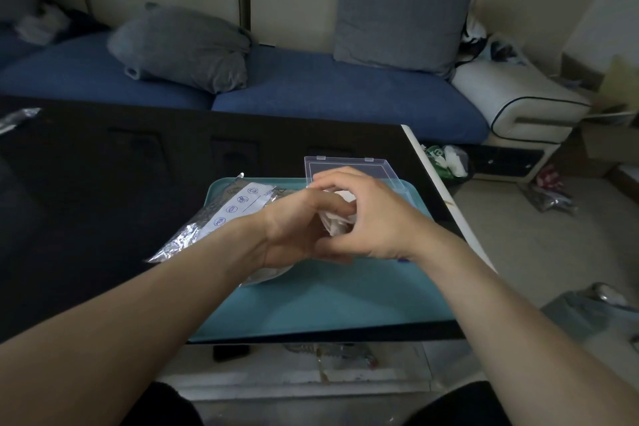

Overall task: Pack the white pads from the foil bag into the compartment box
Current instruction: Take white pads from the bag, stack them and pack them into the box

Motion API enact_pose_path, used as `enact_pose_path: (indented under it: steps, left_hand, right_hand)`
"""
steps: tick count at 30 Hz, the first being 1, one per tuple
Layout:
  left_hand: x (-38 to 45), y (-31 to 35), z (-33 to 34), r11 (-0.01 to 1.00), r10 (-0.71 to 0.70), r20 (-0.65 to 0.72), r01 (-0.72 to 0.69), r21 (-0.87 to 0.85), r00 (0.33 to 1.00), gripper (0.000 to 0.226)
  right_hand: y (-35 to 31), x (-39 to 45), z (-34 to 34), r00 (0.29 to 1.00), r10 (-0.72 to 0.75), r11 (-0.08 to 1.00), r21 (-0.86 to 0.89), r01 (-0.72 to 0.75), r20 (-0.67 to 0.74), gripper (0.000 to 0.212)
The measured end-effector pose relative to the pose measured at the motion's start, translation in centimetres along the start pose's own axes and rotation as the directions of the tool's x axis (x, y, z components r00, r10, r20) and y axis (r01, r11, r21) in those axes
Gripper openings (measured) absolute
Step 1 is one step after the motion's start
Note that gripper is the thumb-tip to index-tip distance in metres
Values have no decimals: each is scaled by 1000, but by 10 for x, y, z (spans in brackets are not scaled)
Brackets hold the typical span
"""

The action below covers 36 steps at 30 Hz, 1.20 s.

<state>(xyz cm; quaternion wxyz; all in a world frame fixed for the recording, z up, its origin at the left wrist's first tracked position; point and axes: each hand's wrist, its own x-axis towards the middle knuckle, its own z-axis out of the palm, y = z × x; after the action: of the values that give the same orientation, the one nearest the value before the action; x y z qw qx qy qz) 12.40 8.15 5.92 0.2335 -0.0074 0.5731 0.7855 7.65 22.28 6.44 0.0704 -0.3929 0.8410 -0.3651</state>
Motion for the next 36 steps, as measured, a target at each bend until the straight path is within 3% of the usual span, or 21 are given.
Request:
enact_pose_path:
  steps: [5,9,13,17,21,23,26,30,33,36]
  left_hand:
    - [5,-7,3,999,35,-45,-36,-24,998,16]
    - [5,-10,-4,999,18,-60,-16,29,998,14]
    - [1,-10,-3,995,-49,3,48,91,999,17]
    - [2,-6,-4,997,3,-15,-2,79,1000,13]
    - [2,-6,-6,996,6,12,-7,92,1000,17]
    - [2,-9,-5,992,-18,3,18,127,1000,25]
    - [2,-9,0,996,-9,-23,11,89,1000,20]
    - [7,-8,0,993,115,-90,-117,-23,989,24]
    - [6,-8,-2,997,67,-110,-64,35,992,24]
    - [0,-8,-2,989,-45,-20,48,137,999,21]
  right_hand:
    - [-5,0,2,999,36,999,-24,-36,-7,82]
    - [2,4,0,996,44,998,-46,-48,-81,67]
    - [4,2,-4,999,52,998,-25,-52,0,82]
    - [2,4,-4,999,2,997,-75,-6,-53,66]
    - [1,4,-2,1000,5,997,-83,-6,-14,77]
    - [0,3,-1,1000,6,996,-89,-8,-16,67]
    - [-4,2,-2,999,2,998,-63,-4,-40,57]
    - [-8,2,0,1000,-12,995,-100,9,-26,78]
    - [-7,3,3,998,-50,990,-135,45,-32,74]
    - [-8,3,4,997,-69,989,-135,65,-26,64]
